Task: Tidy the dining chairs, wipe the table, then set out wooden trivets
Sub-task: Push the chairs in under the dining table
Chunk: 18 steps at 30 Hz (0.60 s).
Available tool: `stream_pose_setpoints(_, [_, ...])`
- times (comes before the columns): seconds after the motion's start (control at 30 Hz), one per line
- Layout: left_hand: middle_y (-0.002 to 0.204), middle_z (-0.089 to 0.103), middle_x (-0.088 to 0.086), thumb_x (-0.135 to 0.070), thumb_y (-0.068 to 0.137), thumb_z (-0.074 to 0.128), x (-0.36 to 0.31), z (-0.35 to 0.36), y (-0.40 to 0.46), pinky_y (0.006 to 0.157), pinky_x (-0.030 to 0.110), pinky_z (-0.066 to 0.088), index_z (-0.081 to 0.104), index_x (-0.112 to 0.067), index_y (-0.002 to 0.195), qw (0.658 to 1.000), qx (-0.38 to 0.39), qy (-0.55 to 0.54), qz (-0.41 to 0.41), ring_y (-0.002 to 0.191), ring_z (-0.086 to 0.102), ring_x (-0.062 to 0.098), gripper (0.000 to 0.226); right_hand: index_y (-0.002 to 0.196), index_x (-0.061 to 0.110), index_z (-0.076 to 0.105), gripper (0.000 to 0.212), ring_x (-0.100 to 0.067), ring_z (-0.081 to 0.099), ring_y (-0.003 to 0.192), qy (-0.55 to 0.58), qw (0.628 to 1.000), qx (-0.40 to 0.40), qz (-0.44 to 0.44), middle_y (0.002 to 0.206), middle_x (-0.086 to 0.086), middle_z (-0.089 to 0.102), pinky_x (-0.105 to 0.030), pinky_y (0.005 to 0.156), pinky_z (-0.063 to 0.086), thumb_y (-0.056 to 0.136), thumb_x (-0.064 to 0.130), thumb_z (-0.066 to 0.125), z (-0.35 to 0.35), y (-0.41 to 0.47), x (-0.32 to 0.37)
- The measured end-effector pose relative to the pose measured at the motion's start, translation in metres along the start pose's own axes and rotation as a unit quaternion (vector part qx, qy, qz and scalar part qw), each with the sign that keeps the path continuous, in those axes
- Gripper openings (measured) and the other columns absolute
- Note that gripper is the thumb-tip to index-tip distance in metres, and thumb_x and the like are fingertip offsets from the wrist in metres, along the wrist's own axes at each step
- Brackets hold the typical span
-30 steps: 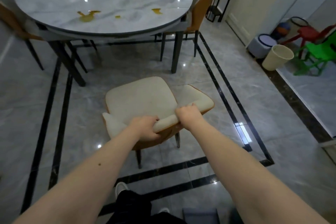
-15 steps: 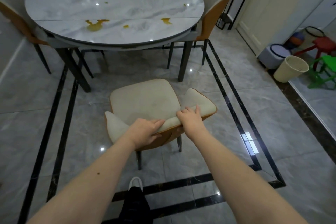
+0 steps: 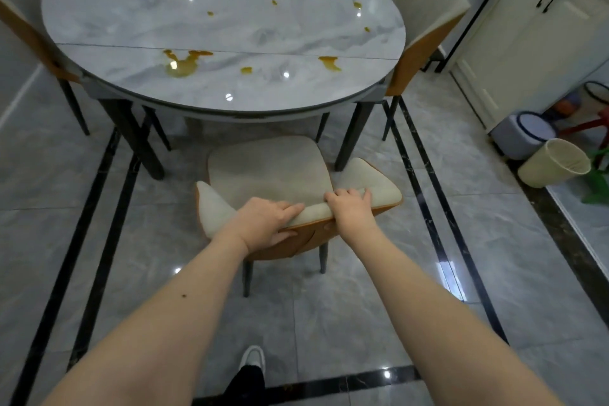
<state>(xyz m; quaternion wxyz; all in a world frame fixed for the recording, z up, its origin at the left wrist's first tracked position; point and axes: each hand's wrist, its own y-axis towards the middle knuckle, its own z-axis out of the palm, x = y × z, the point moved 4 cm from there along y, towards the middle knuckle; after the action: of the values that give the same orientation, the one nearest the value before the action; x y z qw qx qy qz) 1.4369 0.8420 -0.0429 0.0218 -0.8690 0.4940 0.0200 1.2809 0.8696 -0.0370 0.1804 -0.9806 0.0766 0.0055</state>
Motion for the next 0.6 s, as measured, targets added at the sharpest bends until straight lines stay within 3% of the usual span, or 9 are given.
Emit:
stream_pose_setpoints(0.27, [0.127, 0.056, -0.004, -0.056, 0.095, 0.033, 0.102, -0.006, 0.042, 0.08, 0.03, 0.047, 0.024, -0.028, 0.148, 1.0, 0.005, 0.029, 0.007, 0.107, 0.06, 0.017, 0.06, 0.122, 0.02, 0.046, 0.039, -0.03, 0.041, 0.123, 0.005, 1.0, -0.009, -0.002, 0.125, -0.007, 0.051, -0.061, 0.109, 0.016, 0.086, 0.014, 0.059, -0.034, 0.093, 0.03])
stream_pose_setpoints(0.43, [0.112, 0.061, -0.005, -0.061, 0.091, 0.036, 0.153, -0.01, 0.056, 0.075, 0.027, 0.047, 0.045, -0.027, 0.129, 0.999, 0.007, 0.032, -0.015, 0.099, 0.061, 0.014, 0.052, 0.126, 0.02, 0.043, 0.045, -0.03, 0.042, 0.121, 0.0, 1.0, -0.014, -0.005, 0.125, -0.007, 0.05, -0.059, 0.105, 0.022, 0.085, 0.019, 0.062, -0.047, 0.131, 0.05])
stream_pose_setpoints(0.6, [0.106, 0.061, -0.005, -0.061, 0.09, 0.038, 0.174, -0.008, 0.064, 0.074, 0.027, 0.05, 0.05, -0.026, 0.118, 0.999, 0.007, 0.032, -0.031, 0.094, 0.061, 0.014, 0.047, 0.128, 0.02, 0.042, 0.054, -0.03, 0.041, 0.122, 0.001, 1.0, -0.021, -0.004, 0.126, -0.008, 0.049, -0.058, 0.107, 0.023, 0.08, 0.014, 0.067, -0.056, 0.149, 0.058])
